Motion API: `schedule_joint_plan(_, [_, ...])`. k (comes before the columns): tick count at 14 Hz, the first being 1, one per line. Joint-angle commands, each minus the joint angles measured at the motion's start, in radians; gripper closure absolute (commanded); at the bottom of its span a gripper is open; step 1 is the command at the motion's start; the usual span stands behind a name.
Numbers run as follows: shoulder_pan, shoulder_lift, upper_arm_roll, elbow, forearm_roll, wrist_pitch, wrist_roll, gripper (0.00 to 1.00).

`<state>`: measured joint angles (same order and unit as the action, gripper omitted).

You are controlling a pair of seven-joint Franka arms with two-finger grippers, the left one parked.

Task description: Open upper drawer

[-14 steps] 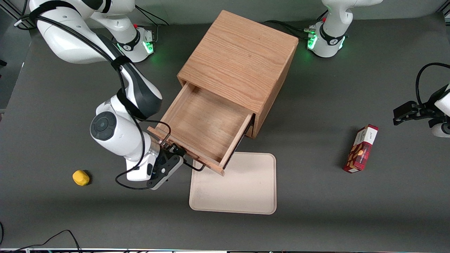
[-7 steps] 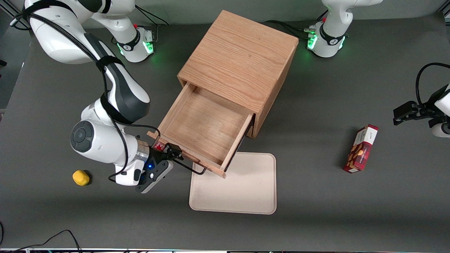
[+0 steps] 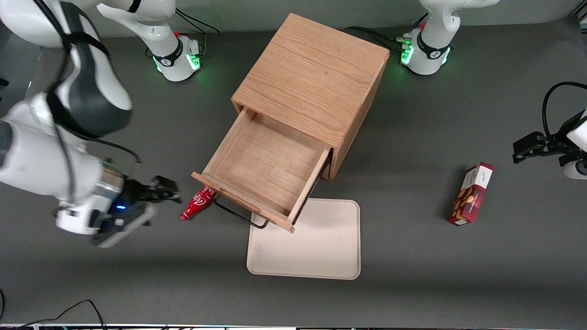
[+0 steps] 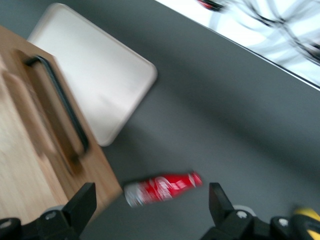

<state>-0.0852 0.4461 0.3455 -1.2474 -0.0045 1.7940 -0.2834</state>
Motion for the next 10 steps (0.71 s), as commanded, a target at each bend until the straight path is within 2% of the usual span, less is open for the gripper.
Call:
schedule_joint_plan(1, [-0.085,-0.240,-0.019,-0.258,0.026,0.001,0.007,0.00])
schedule_joint_plan(2, [-0.120,-0.307,-0.019,-0.312,0.034,-0.007,0.071,0.00])
schedule_joint_plan(5, [-0.182,-0.440,-0.019,-0.414,0.035,-0.105,0.423,0.00])
schedule_joint_plan(7, [-0.221,-0.478,-0.019,-0.417,0.024,-0.163,0.455,0.00])
schedule_joint_plan(10, [-0.232,-0.500,-0.019,-0.431,0.024,-0.171,0.455,0.00])
